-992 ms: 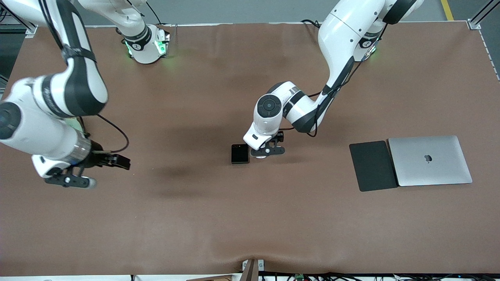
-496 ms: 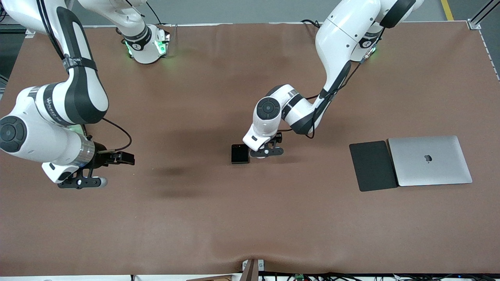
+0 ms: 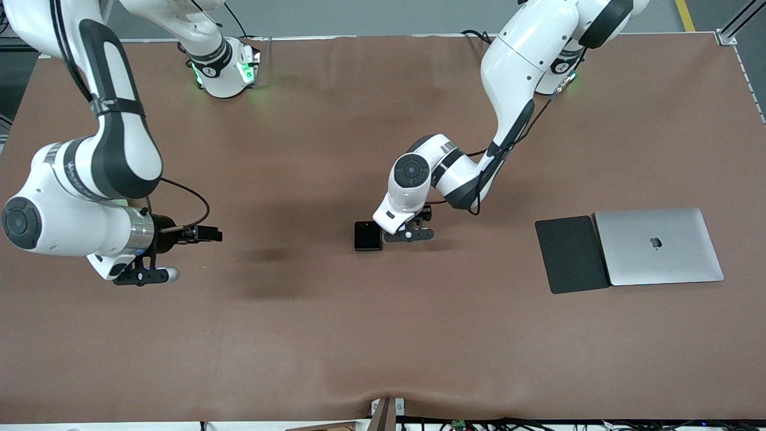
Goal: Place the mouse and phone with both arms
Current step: 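Grasp the white mouse with the left gripper while the right gripper approaches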
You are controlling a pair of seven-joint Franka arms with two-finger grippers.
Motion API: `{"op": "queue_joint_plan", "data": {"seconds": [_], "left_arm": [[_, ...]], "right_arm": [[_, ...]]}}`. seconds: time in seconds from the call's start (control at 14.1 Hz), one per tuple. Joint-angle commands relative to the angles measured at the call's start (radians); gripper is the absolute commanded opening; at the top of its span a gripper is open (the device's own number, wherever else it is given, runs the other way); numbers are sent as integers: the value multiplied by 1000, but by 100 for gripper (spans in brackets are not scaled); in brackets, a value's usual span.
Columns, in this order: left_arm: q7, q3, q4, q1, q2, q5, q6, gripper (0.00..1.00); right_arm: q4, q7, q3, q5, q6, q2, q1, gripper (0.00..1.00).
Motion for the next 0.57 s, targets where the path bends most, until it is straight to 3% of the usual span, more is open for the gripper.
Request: {"op": "queue_joint_plan", "data": {"seconds": [0.0,0.21,0.5], "left_arm": [[-40,10,24,-15,22,28,17,92],[-40,10,24,-22,29,28,29,88],[-39,10,24,-22,30,28,29,62]], "right_arm": [[-56,-11,7,62,18,-12,-20,100],[-70,-6,7,80,93,-15,-14,100],[-73,-8,8,106,115,-12,4,100]]}}
